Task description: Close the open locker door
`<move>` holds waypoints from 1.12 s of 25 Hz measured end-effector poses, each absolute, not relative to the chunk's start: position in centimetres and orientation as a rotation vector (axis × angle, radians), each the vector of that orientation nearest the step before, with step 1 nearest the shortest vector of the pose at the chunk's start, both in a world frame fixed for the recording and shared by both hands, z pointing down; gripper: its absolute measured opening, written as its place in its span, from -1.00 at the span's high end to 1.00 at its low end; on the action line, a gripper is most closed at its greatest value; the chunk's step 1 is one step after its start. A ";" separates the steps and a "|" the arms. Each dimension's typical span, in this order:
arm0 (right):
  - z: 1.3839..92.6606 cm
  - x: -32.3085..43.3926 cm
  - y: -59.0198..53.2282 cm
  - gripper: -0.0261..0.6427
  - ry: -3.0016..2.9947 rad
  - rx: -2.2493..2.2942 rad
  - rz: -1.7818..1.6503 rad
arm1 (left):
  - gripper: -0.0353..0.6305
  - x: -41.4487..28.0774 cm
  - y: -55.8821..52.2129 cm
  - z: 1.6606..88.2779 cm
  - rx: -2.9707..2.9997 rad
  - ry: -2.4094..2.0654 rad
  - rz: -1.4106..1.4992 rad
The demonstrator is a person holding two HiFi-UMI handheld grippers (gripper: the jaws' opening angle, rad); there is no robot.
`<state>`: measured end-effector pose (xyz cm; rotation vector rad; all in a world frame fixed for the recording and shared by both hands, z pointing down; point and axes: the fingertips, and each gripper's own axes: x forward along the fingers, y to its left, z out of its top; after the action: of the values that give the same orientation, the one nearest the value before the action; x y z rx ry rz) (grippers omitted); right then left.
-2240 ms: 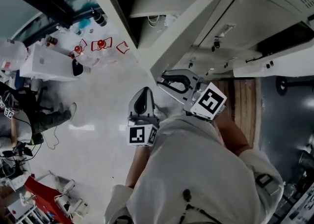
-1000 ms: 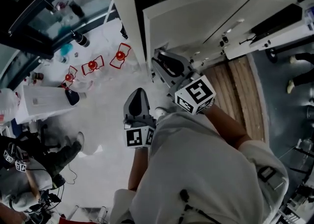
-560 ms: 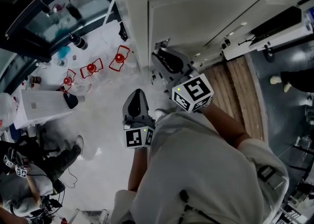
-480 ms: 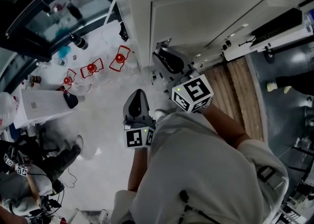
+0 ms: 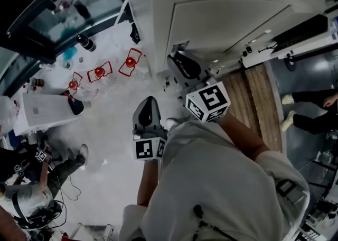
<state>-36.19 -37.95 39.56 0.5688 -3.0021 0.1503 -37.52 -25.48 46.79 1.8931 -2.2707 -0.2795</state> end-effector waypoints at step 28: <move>39.9 -31.7 -37.1 0.62 -2.980 0.559 0.083 | 0.87 -33.6 -24.6 46.2 1.893 -2.289 -0.246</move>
<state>-31.66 -37.14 39.89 0.5590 -2.9798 0.0834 -33.62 -24.65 46.15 1.8933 -2.2892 -0.2455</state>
